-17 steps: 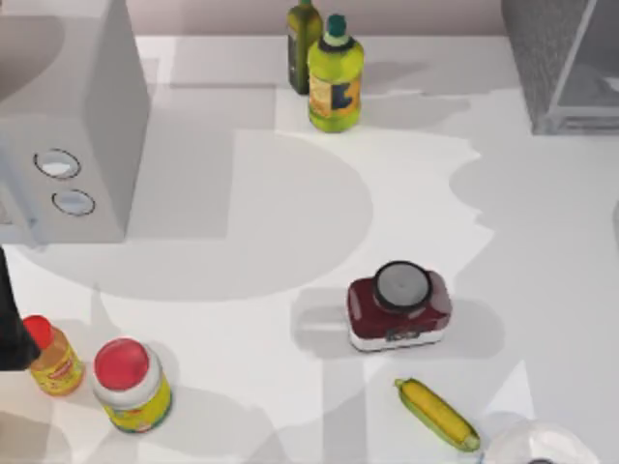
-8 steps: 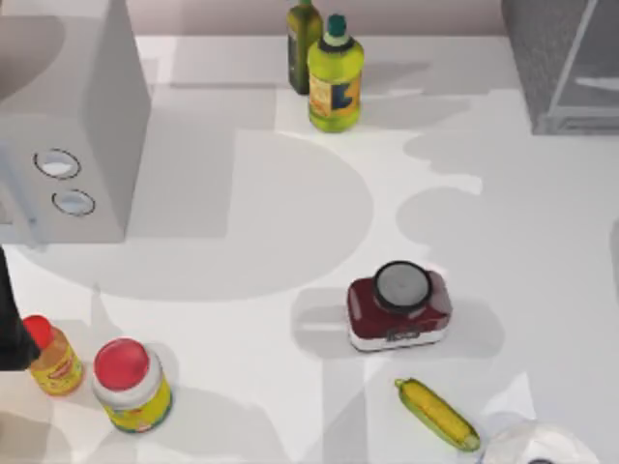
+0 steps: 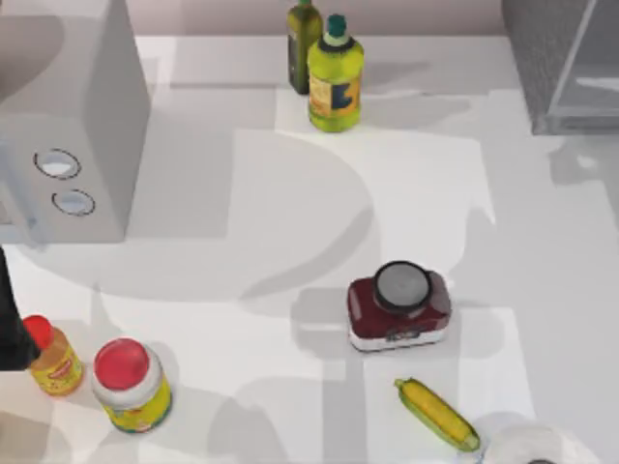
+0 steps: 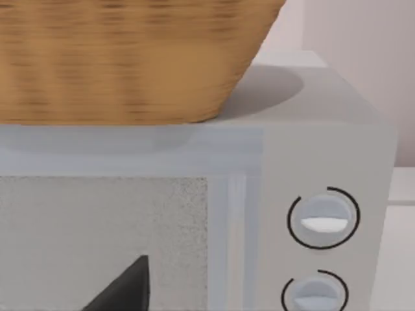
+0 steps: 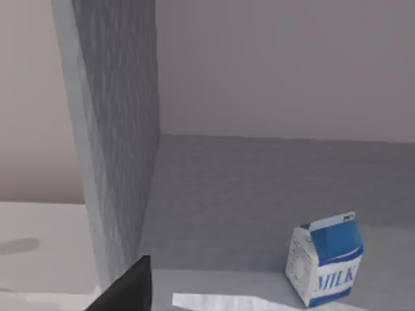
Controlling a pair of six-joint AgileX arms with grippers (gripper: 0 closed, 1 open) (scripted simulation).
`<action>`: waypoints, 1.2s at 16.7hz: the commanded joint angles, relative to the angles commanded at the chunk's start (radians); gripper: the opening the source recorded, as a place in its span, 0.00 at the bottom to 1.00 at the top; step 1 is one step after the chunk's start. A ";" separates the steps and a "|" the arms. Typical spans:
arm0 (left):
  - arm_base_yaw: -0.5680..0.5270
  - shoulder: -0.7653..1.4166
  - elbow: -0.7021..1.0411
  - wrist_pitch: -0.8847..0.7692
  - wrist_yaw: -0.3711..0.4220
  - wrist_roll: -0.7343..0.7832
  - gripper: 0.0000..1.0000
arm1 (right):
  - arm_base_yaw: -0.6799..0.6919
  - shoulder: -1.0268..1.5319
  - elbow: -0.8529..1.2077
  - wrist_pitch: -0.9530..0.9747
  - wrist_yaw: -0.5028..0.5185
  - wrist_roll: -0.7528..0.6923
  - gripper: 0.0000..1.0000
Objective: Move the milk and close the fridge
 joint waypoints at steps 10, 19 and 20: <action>0.000 0.000 0.000 0.000 0.000 0.000 1.00 | 0.101 -0.945 -0.618 -0.164 0.096 0.031 1.00; 0.000 0.000 0.000 0.000 0.000 0.000 1.00 | 0.129 -1.303 -0.843 -0.221 0.127 0.047 1.00; 0.000 0.000 0.000 0.000 0.000 0.000 1.00 | 0.129 -1.303 -0.843 -0.221 0.127 0.047 1.00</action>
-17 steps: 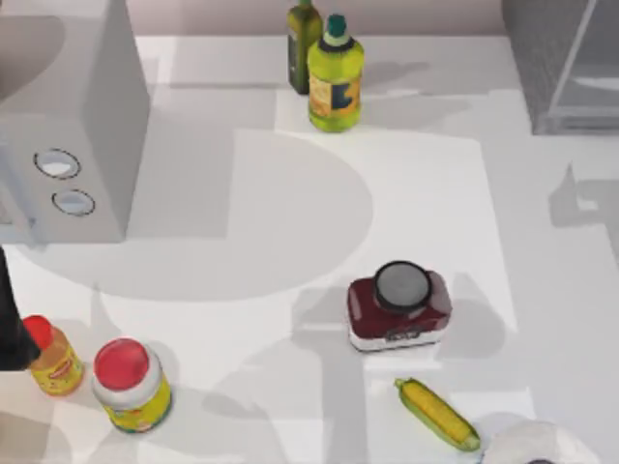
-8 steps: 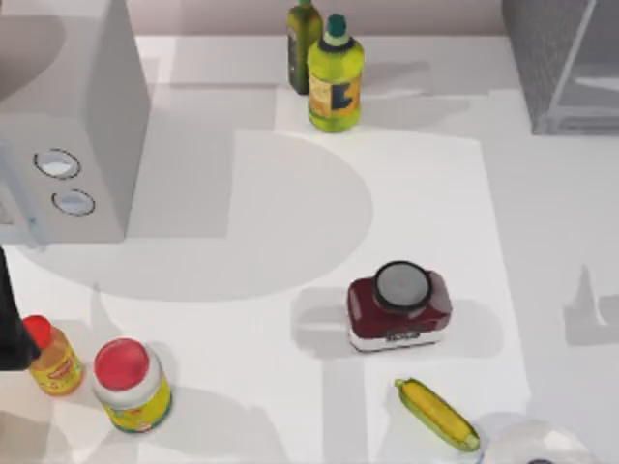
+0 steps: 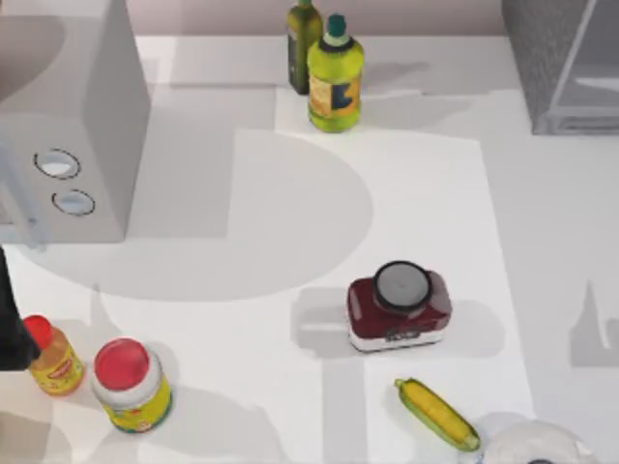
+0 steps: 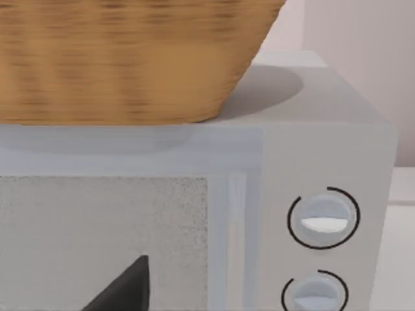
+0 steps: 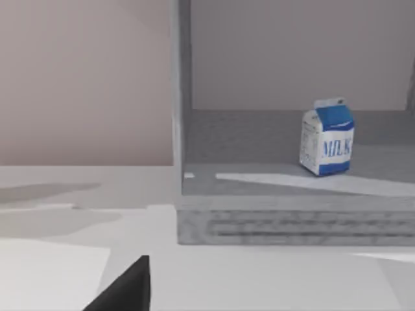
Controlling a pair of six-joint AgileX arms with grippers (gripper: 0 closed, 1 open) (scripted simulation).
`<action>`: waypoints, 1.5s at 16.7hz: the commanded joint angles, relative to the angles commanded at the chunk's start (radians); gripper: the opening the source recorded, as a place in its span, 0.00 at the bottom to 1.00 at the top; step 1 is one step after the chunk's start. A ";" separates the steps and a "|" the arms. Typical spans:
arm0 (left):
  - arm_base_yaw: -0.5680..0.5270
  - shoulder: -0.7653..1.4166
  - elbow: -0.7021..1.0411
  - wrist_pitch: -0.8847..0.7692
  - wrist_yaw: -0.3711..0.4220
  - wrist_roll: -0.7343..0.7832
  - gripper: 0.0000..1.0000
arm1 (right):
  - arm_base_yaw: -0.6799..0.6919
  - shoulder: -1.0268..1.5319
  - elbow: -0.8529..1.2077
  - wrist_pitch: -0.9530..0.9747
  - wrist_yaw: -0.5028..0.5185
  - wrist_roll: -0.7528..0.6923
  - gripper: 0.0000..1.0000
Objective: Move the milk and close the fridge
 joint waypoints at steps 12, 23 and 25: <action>0.000 0.000 0.000 0.000 0.000 0.000 1.00 | -0.002 -0.255 0.219 -0.382 0.002 -0.005 1.00; 0.000 0.000 0.000 0.000 0.000 0.000 1.00 | -0.001 -0.712 0.589 -1.355 0.005 -0.010 1.00; 0.000 0.000 0.000 0.000 0.000 0.000 1.00 | 0.000 -0.769 0.635 -1.431 0.005 -0.011 1.00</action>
